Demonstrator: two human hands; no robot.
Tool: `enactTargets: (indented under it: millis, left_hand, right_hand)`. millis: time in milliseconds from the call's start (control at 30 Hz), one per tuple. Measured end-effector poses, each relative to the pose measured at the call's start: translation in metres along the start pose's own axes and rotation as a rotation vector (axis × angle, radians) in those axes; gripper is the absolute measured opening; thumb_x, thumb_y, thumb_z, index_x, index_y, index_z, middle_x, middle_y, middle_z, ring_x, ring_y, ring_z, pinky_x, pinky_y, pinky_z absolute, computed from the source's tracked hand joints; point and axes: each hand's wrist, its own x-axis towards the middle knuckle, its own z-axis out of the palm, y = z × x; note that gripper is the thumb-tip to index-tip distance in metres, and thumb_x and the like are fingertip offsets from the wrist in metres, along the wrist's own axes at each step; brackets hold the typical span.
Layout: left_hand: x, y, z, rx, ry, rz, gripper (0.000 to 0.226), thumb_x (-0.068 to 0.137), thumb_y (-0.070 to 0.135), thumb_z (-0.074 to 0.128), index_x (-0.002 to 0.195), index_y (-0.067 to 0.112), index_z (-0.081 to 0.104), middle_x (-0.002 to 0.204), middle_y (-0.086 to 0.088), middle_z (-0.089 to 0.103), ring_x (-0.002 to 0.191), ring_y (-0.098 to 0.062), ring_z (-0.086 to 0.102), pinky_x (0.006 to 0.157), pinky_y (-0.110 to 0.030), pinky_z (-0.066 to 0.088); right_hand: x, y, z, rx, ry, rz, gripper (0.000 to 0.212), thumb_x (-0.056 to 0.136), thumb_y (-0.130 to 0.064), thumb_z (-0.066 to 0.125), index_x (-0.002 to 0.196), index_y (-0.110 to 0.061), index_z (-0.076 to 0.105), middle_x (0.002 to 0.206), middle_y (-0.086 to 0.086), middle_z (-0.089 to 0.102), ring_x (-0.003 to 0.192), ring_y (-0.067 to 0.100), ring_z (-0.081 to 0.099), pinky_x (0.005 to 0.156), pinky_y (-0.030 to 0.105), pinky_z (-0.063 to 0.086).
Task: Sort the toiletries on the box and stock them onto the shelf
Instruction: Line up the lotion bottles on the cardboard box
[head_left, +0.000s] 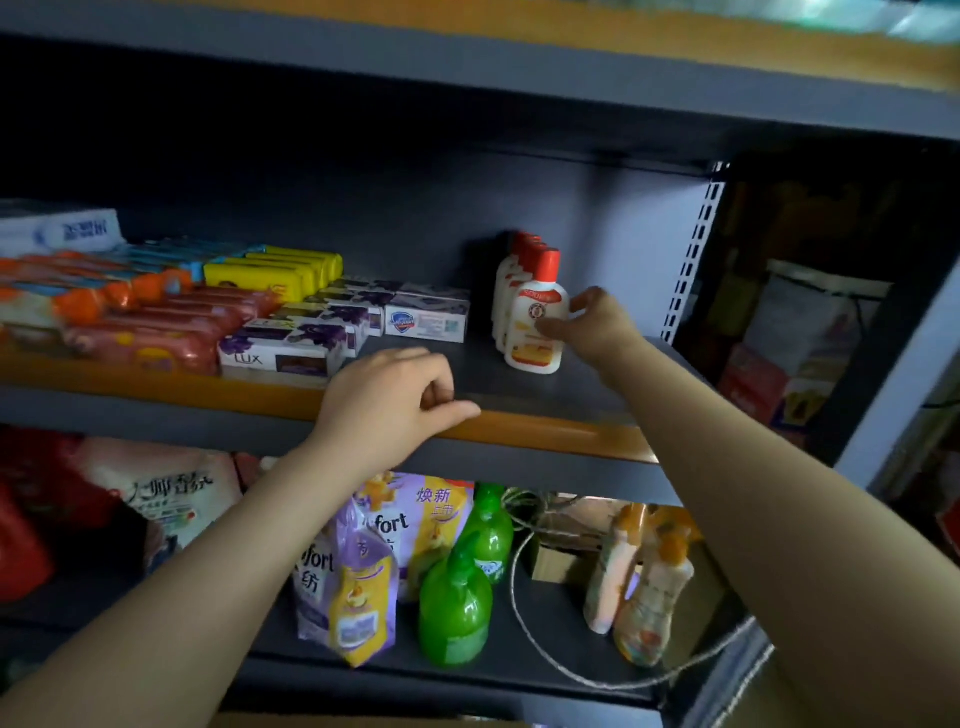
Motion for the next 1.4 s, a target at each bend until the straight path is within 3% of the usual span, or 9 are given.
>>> enactTargets:
  millis: [167,300,467,667,767,900,1000,1200,1400]
  left_hand:
    - [-0.002,0.003,-0.001,0.022,-0.001,-0.011,0.026,0.079,0.052,0.06,0.071,0.03,0.049,0.073,0.012,0.048,0.078,-0.011,0.048,0.067,-0.03,0.04]
    - [-0.005,0.004,-0.004,-0.125,0.042,-0.013,0.017,0.082,0.039,0.063,0.092,0.028,0.055,0.089,0.013,0.052,0.093,-0.014,0.054,0.079,-0.034,0.046]
    - [-0.014,0.026,-0.021,-0.352,0.215,0.025,0.067,0.083,0.036,0.064,0.141,0.027,0.032,0.133,0.008,0.043,0.119,-0.006,0.042,0.095,-0.023,0.037]
    - [-0.03,0.048,-0.019,-0.464,0.217,-0.103,0.078,0.079,0.039,0.067,0.145,0.024,0.027,0.12,0.017,0.031,0.099,0.011,0.031,0.074,0.007,0.029]
    - [-0.033,0.038,-0.019,-0.539,0.197,-0.224,0.073,0.074,0.047,0.072,0.137,0.034,0.038,0.113,0.015,0.053,0.1,-0.003,0.053,0.072,-0.009,0.04]
    - [-0.037,0.029,-0.023,-1.241,0.115,-0.405,0.023,0.079,0.03,0.067,0.101,0.025,0.065,0.091,-0.001,0.072,0.086,-0.021,0.069,0.081,-0.039,0.055]
    - [-0.042,0.03,-0.024,-1.591,0.059,-0.445,0.028,0.076,0.03,0.056,0.102,0.022,0.063,0.089,-0.003,0.072,0.08,-0.019,0.07,0.069,-0.036,0.059]
    - [-0.047,0.024,-0.019,-1.608,0.003,-0.495,0.046,0.073,0.038,0.051,0.114,0.018,0.058,0.093,-0.006,0.071,0.082,-0.018,0.068,0.078,-0.037,0.056]
    - [-0.041,0.029,-0.028,-2.052,-0.108,-0.693,0.039,0.093,0.04,0.04,0.1,0.007,0.059,0.064,-0.006,0.063,0.052,-0.014,0.059,0.052,-0.022,0.052]
  right_hand:
    - [0.0,-0.002,0.007,-0.03,-0.116,-0.049,0.053,0.079,-0.024,0.074,0.124,-0.007,0.052,0.107,0.008,0.058,0.091,0.025,0.057,0.065,0.029,0.049]
    - [-0.02,-0.008,0.0,0.193,-0.138,-0.136,0.019,0.086,-0.014,0.065,0.104,-0.009,0.059,0.083,-0.002,0.06,0.065,0.007,0.055,0.049,0.014,0.041]
    - [-0.075,-0.031,-0.015,0.716,-0.264,-0.189,0.015,0.092,-0.018,0.056,0.103,-0.008,0.059,0.09,0.006,0.07,0.074,0.015,0.069,0.06,0.024,0.053]
    - [-0.124,-0.044,0.008,0.649,-0.251,-0.239,0.024,0.092,-0.019,0.056,0.101,0.002,0.061,0.086,0.013,0.071,0.069,0.017,0.07,0.057,0.026,0.055]
    - [-0.132,-0.048,0.017,0.436,-0.229,-0.375,0.022,0.096,-0.02,0.049,0.098,-0.004,0.064,0.095,0.022,0.068,0.087,0.031,0.067,0.079,0.044,0.057]
    - [-0.137,-0.051,0.017,0.462,-0.336,-0.508,0.02,0.094,-0.01,0.05,0.108,-0.018,0.062,0.087,-0.003,0.065,0.076,0.006,0.064,0.069,0.024,0.057]
    - [-0.131,-0.048,0.02,0.413,-0.273,-0.562,0.024,0.09,-0.005,0.056,0.109,-0.018,0.061,0.098,-0.008,0.063,0.089,0.01,0.06,0.073,0.025,0.057]
    - [-0.128,-0.04,0.023,0.639,-0.42,-0.416,0.02,0.088,-0.003,0.057,0.107,-0.009,0.057,0.089,0.008,0.069,0.082,0.024,0.06,0.069,0.026,0.055]
    - [-0.134,-0.038,0.022,0.577,-0.492,-0.52,0.045,0.083,-0.022,0.066,0.125,-0.016,0.052,0.12,0.007,0.063,0.102,0.017,0.062,0.091,0.026,0.051]
